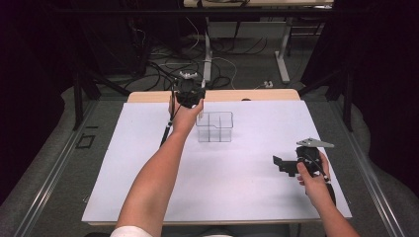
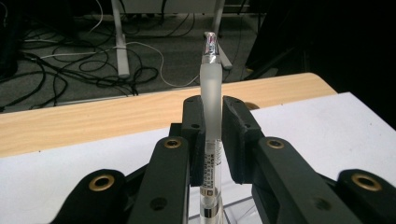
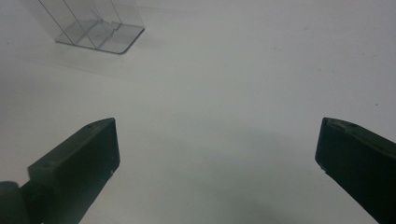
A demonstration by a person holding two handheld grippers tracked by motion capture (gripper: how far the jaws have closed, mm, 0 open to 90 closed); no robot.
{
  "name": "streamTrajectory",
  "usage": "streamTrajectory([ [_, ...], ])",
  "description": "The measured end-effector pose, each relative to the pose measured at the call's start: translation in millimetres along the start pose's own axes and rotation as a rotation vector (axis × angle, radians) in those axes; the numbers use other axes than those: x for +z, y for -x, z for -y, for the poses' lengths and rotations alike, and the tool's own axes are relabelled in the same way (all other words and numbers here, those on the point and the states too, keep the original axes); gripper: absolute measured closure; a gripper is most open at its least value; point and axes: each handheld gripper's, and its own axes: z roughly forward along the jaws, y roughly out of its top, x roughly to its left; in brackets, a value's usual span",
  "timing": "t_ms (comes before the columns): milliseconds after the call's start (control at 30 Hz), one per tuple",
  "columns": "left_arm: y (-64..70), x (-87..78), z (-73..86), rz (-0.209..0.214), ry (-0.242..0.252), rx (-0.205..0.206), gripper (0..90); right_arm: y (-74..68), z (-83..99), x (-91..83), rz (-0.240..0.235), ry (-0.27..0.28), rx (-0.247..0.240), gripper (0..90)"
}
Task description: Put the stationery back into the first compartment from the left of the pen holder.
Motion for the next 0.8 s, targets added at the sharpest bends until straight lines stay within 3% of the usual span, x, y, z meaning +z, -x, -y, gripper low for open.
streamTrajectory([
  [200,5.4,4.9,8.6,0.004,-0.028,0.037,79.5,-0.3,0.0,-0.2,-0.003,0.000,-0.001,0.0],
  [667,3.3,3.8,18.6,-0.001,-0.034,0.033,79.2,-0.9,0.1,1.3,-0.006,-0.004,-0.010,0.0],
  [800,2.0,-3.9,18.7,0.021,-0.028,0.027,76.5,-1.5,0.1,1.3,-0.004,-0.006,-0.009,0.0],
])
